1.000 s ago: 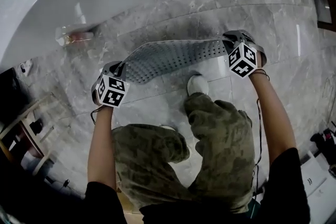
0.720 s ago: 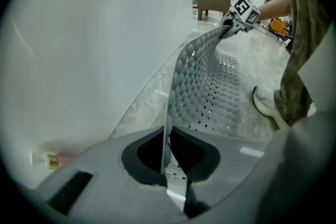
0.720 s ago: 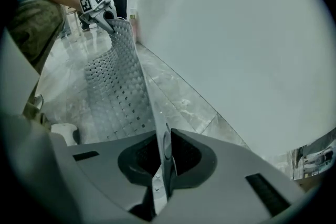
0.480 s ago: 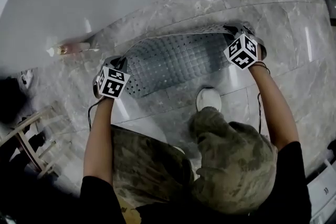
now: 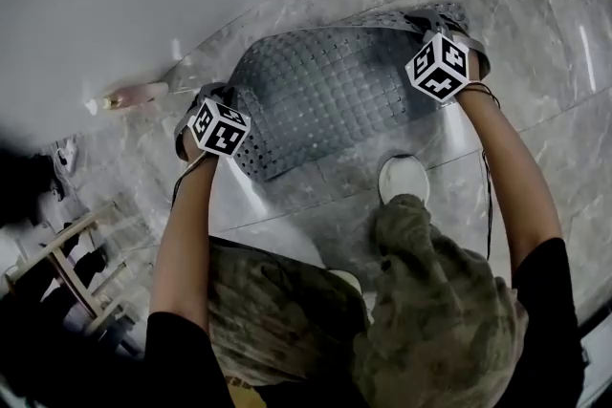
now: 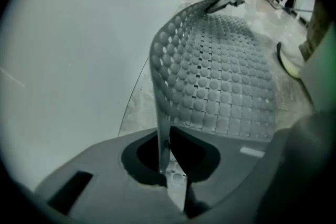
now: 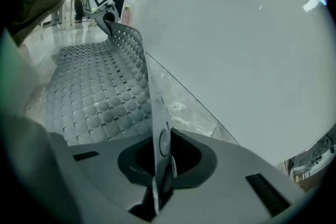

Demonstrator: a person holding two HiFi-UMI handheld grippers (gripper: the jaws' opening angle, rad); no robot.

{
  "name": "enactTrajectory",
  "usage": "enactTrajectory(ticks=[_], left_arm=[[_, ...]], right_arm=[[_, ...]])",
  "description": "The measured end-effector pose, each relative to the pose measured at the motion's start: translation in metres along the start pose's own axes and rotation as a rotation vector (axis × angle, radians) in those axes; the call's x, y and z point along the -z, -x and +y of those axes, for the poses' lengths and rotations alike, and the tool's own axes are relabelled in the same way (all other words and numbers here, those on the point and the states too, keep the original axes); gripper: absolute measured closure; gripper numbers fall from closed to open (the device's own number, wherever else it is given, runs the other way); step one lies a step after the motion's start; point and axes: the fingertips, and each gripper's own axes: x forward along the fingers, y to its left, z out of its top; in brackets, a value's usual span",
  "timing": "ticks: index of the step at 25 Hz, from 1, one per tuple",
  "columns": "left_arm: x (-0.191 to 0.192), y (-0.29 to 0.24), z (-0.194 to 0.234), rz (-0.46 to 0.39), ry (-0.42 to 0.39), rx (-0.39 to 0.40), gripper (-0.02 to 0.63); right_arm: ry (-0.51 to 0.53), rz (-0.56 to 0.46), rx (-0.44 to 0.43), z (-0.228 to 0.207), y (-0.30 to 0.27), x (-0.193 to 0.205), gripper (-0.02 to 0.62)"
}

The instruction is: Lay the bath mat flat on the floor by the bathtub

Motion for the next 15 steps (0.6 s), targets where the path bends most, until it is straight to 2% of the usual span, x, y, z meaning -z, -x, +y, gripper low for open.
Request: enactTrajectory(ticks=[2,5,7,8,10,13,15], left_arm=[[-0.003,-0.006,0.009,0.023,-0.043,-0.036,0.576],[-0.004,-0.010,0.030,0.024,-0.020,-0.057,0.574],[-0.005,-0.015,0.041,0.018,-0.002,-0.080,0.561],[-0.006,-0.018,0.046,0.013,0.008,-0.100,0.530],[-0.005,-0.020,0.056,-0.007,0.068,-0.135,0.415],[-0.004,-0.021,0.064,-0.052,0.203,-0.128,0.354],[-0.001,-0.021,0.063,-0.058,0.207,-0.132,0.321]], right_arm=[[-0.004,0.009,0.008,-0.007,-0.008,0.000,0.571],[-0.060,0.012,0.023,-0.022,-0.018,-0.006,0.571],[-0.046,0.030,0.026,-0.031,-0.025,-0.010,0.569],[-0.029,0.046,0.021,-0.033,-0.030,-0.010,0.569],[-0.021,0.072,0.004,-0.033,-0.039,-0.009,0.569],[-0.026,0.065,0.017,-0.036,-0.046,-0.010,0.565],[-0.041,0.051,0.032,-0.039,-0.047,-0.009,0.563]])
